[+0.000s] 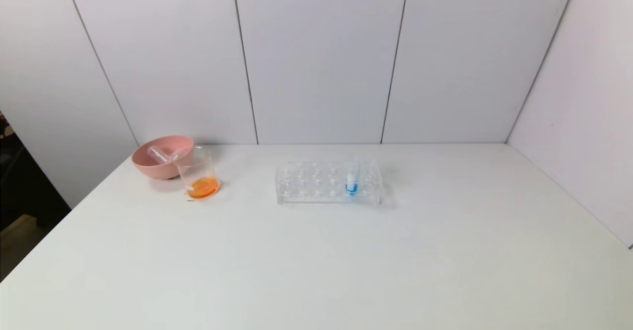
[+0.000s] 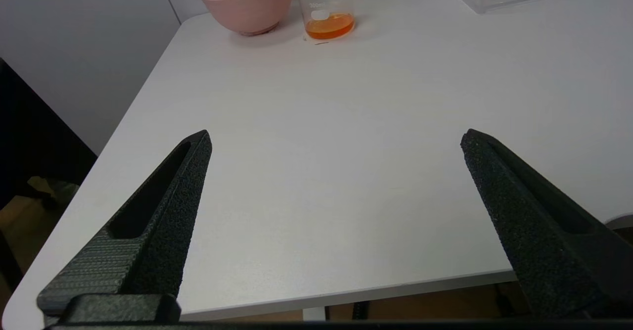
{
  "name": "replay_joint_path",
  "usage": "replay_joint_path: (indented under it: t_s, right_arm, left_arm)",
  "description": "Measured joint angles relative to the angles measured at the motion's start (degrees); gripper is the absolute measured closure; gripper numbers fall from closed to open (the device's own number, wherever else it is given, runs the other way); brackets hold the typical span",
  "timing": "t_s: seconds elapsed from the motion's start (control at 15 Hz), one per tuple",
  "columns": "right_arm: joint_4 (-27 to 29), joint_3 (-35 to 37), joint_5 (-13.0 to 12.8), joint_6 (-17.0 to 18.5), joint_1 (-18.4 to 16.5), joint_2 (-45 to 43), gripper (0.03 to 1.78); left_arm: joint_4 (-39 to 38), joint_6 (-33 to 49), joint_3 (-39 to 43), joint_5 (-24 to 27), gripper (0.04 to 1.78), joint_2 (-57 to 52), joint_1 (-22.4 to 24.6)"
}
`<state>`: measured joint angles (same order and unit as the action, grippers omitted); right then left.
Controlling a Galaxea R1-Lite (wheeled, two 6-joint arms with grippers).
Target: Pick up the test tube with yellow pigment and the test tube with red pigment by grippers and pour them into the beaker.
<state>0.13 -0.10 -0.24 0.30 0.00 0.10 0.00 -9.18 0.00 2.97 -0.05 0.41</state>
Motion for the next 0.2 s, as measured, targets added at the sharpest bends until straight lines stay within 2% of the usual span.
replay_joint_path:
  t_s: [0.2]
  right_arm:
    - [0.02,0.00,-0.02,0.05,0.00,0.00,0.11]
  left_arm:
    - [0.00,0.01,0.00,0.00,0.06,0.00,0.00]
